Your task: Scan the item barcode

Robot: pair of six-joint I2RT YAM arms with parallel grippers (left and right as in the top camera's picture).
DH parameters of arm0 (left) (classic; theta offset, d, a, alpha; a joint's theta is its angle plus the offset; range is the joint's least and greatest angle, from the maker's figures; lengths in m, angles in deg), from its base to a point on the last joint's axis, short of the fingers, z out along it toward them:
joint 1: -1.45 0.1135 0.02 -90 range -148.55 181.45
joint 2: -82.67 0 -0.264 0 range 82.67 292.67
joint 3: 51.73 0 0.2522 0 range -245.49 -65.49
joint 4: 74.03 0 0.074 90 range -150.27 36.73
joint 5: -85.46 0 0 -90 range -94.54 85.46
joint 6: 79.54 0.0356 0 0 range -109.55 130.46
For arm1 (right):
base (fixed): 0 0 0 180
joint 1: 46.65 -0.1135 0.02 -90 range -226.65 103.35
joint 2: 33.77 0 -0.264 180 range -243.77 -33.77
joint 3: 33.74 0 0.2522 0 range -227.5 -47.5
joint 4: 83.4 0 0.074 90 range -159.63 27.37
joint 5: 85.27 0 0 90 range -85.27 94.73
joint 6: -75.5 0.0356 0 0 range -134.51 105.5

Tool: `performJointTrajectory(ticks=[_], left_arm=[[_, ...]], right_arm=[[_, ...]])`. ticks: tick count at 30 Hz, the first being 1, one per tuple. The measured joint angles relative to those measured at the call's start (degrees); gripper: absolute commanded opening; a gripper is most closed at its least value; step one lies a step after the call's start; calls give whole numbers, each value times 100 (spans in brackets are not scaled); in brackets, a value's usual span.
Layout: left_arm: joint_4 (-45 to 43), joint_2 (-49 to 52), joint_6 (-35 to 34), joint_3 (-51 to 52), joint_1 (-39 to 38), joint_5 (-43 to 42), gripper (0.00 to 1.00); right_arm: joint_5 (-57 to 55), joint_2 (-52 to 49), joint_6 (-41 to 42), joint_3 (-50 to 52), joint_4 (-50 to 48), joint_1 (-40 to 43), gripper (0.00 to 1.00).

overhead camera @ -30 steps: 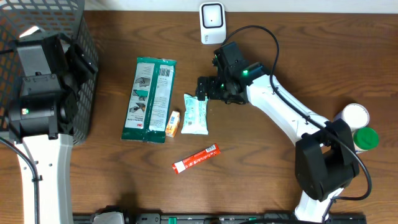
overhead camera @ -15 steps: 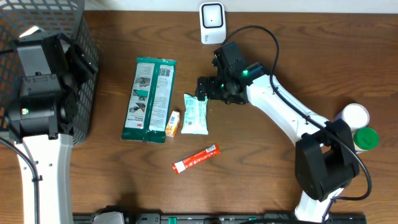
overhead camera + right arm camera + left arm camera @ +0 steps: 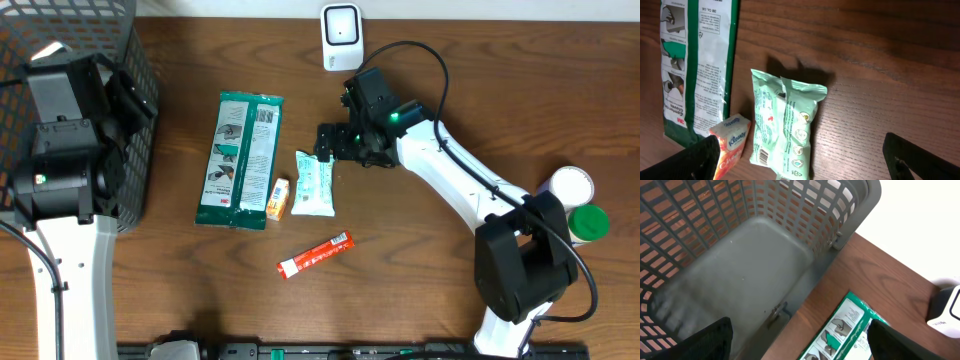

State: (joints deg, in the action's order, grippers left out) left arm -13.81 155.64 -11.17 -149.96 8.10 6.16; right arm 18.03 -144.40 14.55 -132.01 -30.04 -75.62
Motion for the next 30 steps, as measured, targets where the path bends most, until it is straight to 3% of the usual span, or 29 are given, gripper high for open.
performJointTrajectory(ticks=[19,30], left_arm=[[0,0,-2,0,0,0,84],[0,0,-2,0,0,0,84]], right_arm=[[2,0,-17,0,44,4,99],[299,0,-542,0,94,409,99]])
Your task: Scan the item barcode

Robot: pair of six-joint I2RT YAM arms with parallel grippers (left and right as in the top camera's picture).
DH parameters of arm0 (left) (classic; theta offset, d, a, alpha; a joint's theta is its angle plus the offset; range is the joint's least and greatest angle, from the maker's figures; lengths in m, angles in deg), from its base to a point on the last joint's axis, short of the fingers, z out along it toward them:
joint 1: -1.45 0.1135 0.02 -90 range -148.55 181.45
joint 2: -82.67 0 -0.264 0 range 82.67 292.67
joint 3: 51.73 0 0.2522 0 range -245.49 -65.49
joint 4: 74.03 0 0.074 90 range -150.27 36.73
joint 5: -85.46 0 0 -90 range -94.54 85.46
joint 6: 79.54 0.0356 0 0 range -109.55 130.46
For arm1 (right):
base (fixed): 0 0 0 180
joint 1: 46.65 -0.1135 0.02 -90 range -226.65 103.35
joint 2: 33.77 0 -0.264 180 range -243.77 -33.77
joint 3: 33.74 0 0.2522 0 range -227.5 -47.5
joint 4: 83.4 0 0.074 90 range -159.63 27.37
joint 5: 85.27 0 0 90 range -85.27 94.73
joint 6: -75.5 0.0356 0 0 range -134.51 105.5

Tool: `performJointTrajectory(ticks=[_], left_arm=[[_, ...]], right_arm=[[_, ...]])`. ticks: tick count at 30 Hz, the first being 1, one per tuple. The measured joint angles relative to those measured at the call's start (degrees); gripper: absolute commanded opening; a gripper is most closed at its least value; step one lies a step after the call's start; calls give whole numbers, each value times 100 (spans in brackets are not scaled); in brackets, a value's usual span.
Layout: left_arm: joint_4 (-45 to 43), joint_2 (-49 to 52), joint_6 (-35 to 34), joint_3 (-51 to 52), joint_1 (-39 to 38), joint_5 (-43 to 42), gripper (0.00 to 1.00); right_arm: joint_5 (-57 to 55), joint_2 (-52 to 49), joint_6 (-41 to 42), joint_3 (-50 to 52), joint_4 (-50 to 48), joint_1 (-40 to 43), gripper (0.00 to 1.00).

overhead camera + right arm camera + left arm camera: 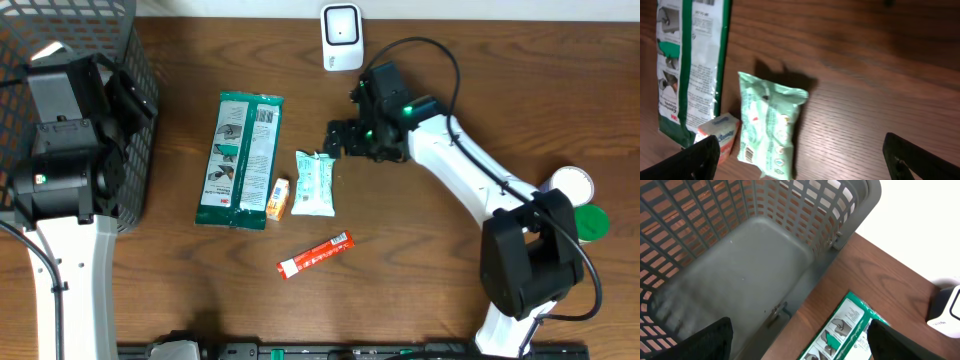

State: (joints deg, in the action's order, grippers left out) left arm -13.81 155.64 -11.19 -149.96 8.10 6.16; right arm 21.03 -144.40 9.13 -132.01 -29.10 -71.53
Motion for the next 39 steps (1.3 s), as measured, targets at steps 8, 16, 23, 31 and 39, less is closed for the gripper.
performJointTrajectory(ticks=[8,16,23,31,39], left_arm=[[0,0,2,0,0,0,84],[-195,0,0,0,2,-271,84],[367,0,-42,0,4,-1368,15],[1167,83,-44,424,-417,-2020,7],[1008,844,44,944,-1226,-2133,7]], right_arm=[[192,-2,-81,0,153,170,99],[286,0,-160,0,273,380,99],[350,0,-203,0,350,461,99],[546,0,-223,0,354,481,97],[776,0,-223,0,352,450,94]])
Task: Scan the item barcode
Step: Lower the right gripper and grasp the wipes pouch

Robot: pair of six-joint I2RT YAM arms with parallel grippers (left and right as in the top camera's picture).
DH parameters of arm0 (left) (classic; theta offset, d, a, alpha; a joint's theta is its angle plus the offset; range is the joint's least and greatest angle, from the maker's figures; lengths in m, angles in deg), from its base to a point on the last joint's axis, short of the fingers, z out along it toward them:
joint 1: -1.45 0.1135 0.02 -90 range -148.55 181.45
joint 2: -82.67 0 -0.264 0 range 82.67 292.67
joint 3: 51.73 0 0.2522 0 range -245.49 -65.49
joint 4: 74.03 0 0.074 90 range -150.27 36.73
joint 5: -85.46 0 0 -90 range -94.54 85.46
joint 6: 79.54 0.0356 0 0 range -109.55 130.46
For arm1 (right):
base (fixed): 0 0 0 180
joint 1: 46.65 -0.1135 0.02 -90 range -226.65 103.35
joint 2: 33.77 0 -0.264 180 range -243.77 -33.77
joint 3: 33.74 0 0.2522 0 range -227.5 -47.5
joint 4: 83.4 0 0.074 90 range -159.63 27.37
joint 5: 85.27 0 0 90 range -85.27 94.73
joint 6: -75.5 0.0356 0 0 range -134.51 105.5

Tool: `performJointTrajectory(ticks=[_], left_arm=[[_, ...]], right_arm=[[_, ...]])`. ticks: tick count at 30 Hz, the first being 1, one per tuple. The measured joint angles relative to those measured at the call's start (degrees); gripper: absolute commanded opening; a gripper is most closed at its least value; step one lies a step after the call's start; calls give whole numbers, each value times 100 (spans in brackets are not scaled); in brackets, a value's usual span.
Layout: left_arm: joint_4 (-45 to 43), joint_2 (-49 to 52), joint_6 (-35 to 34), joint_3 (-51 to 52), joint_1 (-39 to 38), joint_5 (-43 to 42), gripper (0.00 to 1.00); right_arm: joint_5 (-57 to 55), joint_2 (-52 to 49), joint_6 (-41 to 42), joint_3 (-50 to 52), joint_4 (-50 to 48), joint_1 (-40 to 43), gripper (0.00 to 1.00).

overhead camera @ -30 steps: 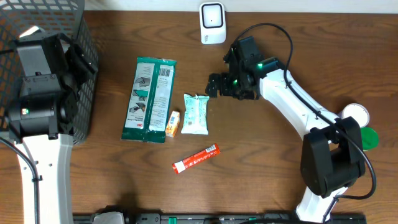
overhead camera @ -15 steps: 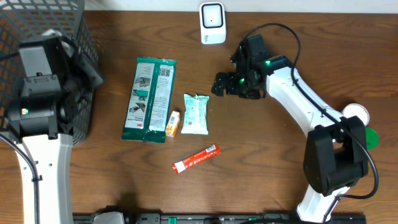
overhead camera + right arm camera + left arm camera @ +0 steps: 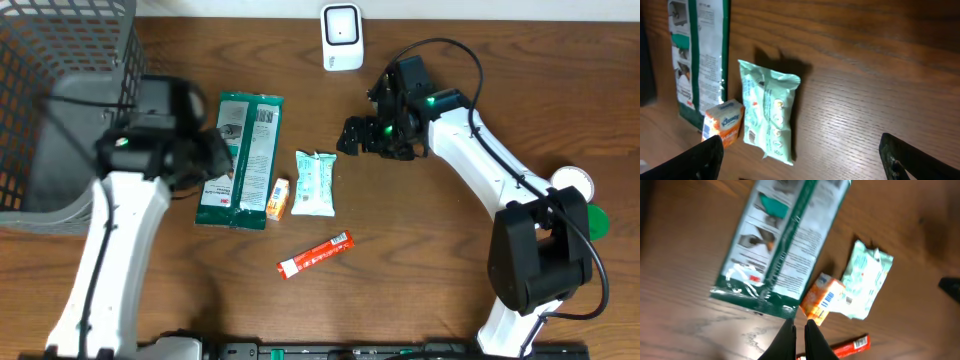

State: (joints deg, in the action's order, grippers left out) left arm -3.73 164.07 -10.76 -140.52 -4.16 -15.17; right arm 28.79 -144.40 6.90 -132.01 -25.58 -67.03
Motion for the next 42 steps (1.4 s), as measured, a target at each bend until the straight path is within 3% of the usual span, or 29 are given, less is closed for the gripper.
performJointTrajectory(ticks=[6,14,29,42], left_arm=[[-264,586,26,0,-509,-31,7],[-691,850,44,2,-549,-46,7],[-1080,1060,46,52,-767,-61,8],[-1095,1060,46,52,-730,28,8]], right_arm=[[70,0,39,0,-35,-210,93],[155,-289,275,0,-404,-570,91],[-76,-636,472,4,-514,-815,65],[-1558,-636,802,4,-474,-1357,66]])
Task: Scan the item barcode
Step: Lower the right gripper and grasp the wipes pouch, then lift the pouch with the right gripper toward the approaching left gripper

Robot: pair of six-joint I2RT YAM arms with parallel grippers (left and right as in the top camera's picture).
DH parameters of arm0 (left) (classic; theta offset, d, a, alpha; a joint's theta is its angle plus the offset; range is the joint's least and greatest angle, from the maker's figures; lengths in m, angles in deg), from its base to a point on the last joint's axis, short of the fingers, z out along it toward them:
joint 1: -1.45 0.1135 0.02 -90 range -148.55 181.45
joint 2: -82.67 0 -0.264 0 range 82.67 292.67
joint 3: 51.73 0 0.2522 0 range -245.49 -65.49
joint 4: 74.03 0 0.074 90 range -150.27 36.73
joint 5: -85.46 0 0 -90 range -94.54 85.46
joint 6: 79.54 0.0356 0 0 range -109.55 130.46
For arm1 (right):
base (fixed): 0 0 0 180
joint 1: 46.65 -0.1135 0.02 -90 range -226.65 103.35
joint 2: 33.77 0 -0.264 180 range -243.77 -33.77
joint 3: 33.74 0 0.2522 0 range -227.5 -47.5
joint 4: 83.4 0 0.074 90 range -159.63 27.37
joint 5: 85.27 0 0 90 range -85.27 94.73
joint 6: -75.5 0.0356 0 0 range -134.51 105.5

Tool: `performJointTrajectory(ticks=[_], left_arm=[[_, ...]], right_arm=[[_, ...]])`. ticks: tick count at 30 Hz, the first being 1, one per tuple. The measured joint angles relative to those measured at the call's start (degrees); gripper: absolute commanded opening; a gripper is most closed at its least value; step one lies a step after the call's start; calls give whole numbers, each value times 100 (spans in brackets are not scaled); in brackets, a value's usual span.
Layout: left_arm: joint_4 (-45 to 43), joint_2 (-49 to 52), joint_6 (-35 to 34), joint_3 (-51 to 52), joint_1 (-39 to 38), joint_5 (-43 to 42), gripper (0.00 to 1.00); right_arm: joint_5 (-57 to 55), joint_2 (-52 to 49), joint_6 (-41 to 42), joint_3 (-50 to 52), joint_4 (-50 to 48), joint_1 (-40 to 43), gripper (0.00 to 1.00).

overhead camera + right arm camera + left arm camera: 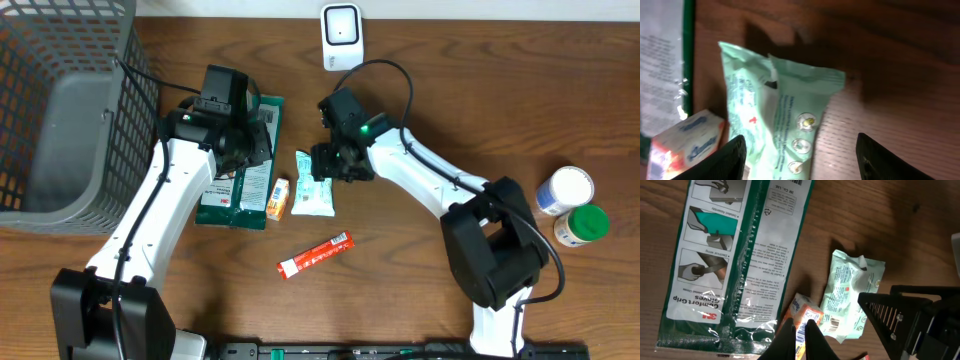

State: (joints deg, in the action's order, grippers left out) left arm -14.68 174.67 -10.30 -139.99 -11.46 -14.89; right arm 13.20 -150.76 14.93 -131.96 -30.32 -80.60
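A mint-green wipes packet [314,186] lies flat mid-table, printed side up; it also shows in the wrist views [785,120] [852,297]. My right gripper [335,163] [800,162] hangs open just over the packet's far end, one finger on each side, not touching it. My left gripper [255,145] [799,340] is shut and empty, above the orange tissue box [278,198] [805,317] and the green 3M package [240,160]. The white scanner [340,38] stands at the table's far edge.
A grey mesh basket [60,110] fills the far left. A red stick pack [315,254] lies near the front middle. Two bottles [566,189] stand at the right edge. Both arms crowd the space around the packet.
My right gripper has moved left and now sits over the mint packet's far end, still open. The left gripper shifted right across the green package, still shut.
At first my left gripper was open over the basket and the right was open near the packet. The right then drew back to the right. Later the left was out of the basket, shut, beside the green package. Now both hover at the packet and tissue box.
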Motion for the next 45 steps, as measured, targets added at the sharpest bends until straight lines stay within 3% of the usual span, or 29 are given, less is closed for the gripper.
performJointTrajectory(ticks=[16,25,45], left_arm=[[2,0,0,0,0,17,9],[4,0,0,0,0,17,10],[-76,0,0,0,-26,22,11]], right_arm=[[-378,-177,326,0,-273,-83,67],[-422,-264,363,2,-52,-116,54],[-726,-264,210,-11,824,549,59]])
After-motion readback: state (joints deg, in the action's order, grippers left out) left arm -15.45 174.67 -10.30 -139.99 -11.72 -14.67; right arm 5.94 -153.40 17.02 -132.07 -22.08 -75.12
